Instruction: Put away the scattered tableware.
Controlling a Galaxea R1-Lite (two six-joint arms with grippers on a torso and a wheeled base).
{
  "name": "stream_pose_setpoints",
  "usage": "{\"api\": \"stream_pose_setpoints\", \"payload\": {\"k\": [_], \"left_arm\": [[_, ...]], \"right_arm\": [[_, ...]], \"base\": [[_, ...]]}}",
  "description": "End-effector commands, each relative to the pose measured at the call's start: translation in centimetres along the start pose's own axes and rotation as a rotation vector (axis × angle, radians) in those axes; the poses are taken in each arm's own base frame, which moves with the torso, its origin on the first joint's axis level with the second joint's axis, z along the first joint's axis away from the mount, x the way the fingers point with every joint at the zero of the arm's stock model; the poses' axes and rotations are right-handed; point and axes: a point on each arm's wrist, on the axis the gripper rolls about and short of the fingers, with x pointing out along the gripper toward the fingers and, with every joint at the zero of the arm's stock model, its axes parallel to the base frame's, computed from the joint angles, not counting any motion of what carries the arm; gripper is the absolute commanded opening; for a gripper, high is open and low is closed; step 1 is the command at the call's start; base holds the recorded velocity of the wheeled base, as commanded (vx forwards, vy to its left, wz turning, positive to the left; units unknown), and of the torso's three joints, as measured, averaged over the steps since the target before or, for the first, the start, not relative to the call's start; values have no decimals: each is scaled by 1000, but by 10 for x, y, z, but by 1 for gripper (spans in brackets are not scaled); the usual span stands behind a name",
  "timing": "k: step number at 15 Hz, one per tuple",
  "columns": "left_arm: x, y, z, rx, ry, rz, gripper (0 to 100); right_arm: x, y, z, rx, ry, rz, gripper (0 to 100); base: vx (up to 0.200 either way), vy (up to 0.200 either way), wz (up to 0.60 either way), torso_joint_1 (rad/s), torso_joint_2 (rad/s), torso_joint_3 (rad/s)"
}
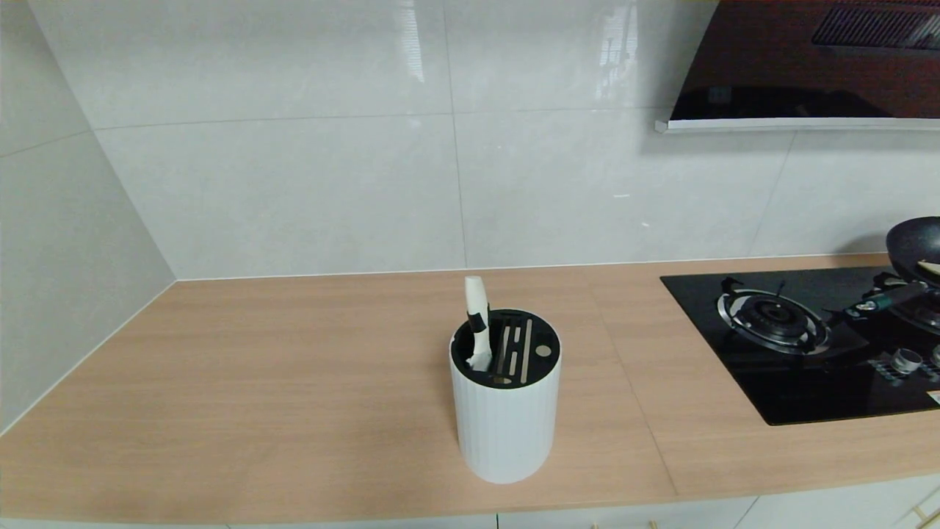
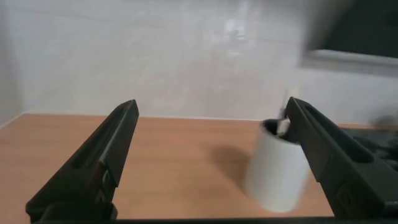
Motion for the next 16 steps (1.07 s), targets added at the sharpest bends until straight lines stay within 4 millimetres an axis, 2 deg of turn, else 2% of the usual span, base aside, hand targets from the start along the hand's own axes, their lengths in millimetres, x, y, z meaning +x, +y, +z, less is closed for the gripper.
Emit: {"api": "stream_pose_setpoints", "payload": {"k": [1,4,6,7,9,10,16], "left_arm": [[1,4,-35,87,119,21,100],[-5,7,-57,125,345,36,100],[-4,7,-56,134,331,34,100],[-4,7,-56,134,333,34,100],[-4,7,-56,122,329,36,100],[-4,7,-56,122,329,36,100],[-4,7,-56,122,329,36,100]], "right_arm": [[2,0,-22,18,43,12,100],[10,0,-54,-7,98,11,100],[14,0,-72,-47,93,15,100],[14,0,-73,-46,90,19,100],[11,-1,-89,-67,244,22,100],[10,-1,-93,-66,287,32,100],[10,0,-93,-62,286,59,100]], "base": [[0,0,0,0,0,0],[0,0,0,0,0,0],[0,0,0,0,0,0],[0,0,0,0,0,0],[0,0,0,0,0,0],[0,0,0,0,0,0],[0,0,0,0,0,0]]}}
